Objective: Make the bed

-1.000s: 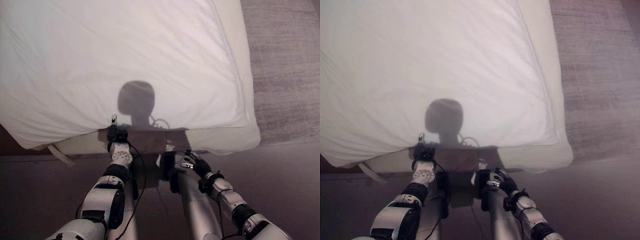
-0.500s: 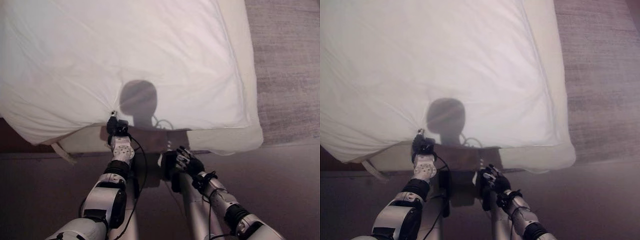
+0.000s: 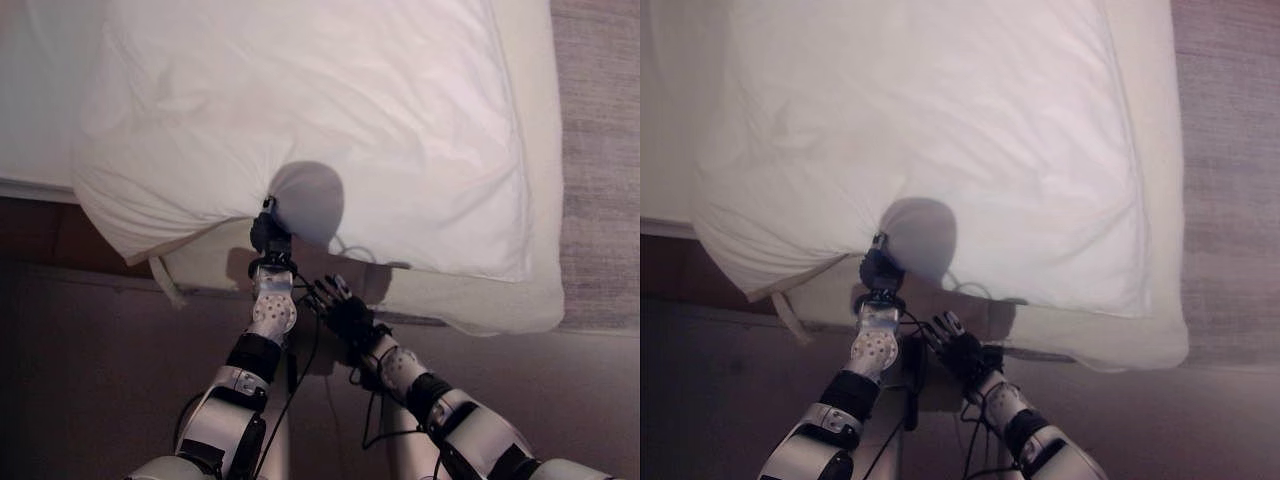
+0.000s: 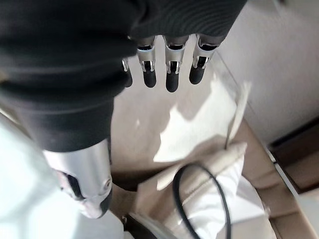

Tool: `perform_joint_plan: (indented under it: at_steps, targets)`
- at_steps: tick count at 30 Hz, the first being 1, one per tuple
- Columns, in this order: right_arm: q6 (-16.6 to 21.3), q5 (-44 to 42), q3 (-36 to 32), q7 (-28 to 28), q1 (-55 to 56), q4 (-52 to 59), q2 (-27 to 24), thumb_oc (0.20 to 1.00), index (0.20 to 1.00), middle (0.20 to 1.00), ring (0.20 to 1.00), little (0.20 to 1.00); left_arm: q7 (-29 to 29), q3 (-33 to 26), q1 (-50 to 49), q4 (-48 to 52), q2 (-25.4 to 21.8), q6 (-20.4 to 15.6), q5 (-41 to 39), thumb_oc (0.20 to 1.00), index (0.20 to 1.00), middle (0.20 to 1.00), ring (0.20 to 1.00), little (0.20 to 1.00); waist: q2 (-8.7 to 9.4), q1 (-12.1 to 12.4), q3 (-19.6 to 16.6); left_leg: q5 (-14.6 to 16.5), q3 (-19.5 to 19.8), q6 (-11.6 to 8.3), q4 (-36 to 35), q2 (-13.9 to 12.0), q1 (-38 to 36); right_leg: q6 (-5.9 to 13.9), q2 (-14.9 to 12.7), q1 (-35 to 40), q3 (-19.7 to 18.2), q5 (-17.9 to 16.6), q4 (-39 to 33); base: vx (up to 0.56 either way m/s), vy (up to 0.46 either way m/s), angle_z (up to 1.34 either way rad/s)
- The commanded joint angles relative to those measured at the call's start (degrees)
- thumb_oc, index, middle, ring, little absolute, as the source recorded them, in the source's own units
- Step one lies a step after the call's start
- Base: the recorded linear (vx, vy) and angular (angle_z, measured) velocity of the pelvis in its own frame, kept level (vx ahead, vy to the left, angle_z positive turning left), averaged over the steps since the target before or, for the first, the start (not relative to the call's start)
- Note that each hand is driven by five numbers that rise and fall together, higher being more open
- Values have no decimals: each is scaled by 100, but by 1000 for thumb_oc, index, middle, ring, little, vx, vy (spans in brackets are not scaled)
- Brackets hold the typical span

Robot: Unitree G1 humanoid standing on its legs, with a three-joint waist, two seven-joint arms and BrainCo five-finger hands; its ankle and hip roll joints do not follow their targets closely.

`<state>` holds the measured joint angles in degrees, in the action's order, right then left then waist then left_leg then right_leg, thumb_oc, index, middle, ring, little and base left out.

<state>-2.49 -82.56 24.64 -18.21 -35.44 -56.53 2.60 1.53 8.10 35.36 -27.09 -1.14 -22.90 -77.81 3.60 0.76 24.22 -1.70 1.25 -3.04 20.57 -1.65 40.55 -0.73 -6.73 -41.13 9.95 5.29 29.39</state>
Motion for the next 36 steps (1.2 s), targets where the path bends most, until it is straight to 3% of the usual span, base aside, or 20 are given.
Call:
perform_joint_plan:
  at_steps: [1,10,19,29,36]
  targets:
    - [-4,-641,-163,-22,90,492,141,1000,1000,1000,1000,1000,-103,377,291,1265,210,-193,256,200,200,200,200,200,-336,32,-122,236,-103,-96,76,-8,31,720,-164,133,-150,-470,-853,12,4,6]
    - [889,-1270,-532,-38,69,2212,22,1000,1000,1000,1000,1000,526,161,11,2142,94,-649,598,200,200,200,200,200,-422,28,-49,264,-96,-38,102,30,36,737,-206,106,-151,-450,-805,3,2,3]
    - [1724,-1534,-1429,-240,250,3258,-250,1000,1000,1000,1000,1000,1037,-271,-267,2230,-90,-962,921,200,200,200,200,200,-486,-70,-137,293,-104,-6,147,31,164,737,-217,-65,-180,-399,-723,0,0,0]
    - [2195,-1513,-2239,28,366,3437,-658,1000,1000,1000,1000,1000,1352,-553,-480,2448,-280,-1099,1219,200,200,200,200,200,-543,-111,-233,294,-136,18,211,31,294,739,-218,-240,-230,-392,-623,0,0,0]
    - [2282,-1425,-2826,308,349,3076,-1036,1000,1000,1000,1000,1000,1609,-940,-504,2347,-423,-1181,1284,200,200,200,200,200,-568,-143,-273,294,-149,12,185,21,314,756,-221,-289,-237,-385,-606,5,0,-3]
